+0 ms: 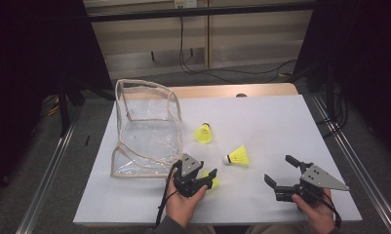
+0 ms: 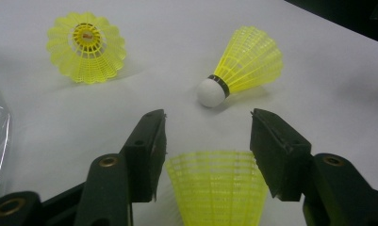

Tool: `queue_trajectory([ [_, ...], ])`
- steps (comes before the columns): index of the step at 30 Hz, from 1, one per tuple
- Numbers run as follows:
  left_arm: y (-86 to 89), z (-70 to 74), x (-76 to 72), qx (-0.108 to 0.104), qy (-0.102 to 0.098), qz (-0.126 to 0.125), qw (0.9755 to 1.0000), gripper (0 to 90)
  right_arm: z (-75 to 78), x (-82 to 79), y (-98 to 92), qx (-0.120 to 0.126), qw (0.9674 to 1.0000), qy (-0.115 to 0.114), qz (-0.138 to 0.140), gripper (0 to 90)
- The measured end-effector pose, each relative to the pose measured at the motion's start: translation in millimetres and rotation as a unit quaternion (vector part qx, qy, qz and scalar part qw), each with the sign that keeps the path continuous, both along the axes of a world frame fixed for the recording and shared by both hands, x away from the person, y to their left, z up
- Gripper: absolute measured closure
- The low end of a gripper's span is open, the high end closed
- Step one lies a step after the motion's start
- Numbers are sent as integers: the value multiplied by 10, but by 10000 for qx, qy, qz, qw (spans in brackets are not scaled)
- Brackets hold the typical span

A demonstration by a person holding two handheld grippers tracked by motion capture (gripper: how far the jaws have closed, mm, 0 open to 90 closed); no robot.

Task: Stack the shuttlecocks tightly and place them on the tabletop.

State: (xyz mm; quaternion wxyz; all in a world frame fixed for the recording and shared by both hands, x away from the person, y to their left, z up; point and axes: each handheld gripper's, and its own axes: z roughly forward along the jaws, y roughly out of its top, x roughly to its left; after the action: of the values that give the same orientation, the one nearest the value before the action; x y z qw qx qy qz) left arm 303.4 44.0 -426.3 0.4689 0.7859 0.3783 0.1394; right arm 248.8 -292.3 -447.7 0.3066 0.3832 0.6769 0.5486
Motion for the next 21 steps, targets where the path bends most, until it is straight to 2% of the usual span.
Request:
queue_trajectory([
  [3,4,-2,7,4,52,93,9999,426,-2,1,3,6,10000,-2,5,24],
  [6,8,-23,26,-49,222,185,9996,362,-3,1,3,-24,10000,4,-2,24],
  [8,2,-39,26,-43,276,232,9993,356,-3,2,4,-32,10000,-7,-2,24],
  [13,-28,-81,28,-42,493,153,9987,358,-5,2,6,-25,10000,6,-2,24],
  [16,-56,-105,18,-101,642,69,9979,443,-4,1,8,-24,10000,5,2,24],
  [20,-64,-106,8,-125,739,-46,9972,623,-3,-1,6,-17,10000,-1,17,24],
  [21,-60,-99,10,-33,739,-102,9972,656,-4,0,5,-6,10000,-13,14,24],
])
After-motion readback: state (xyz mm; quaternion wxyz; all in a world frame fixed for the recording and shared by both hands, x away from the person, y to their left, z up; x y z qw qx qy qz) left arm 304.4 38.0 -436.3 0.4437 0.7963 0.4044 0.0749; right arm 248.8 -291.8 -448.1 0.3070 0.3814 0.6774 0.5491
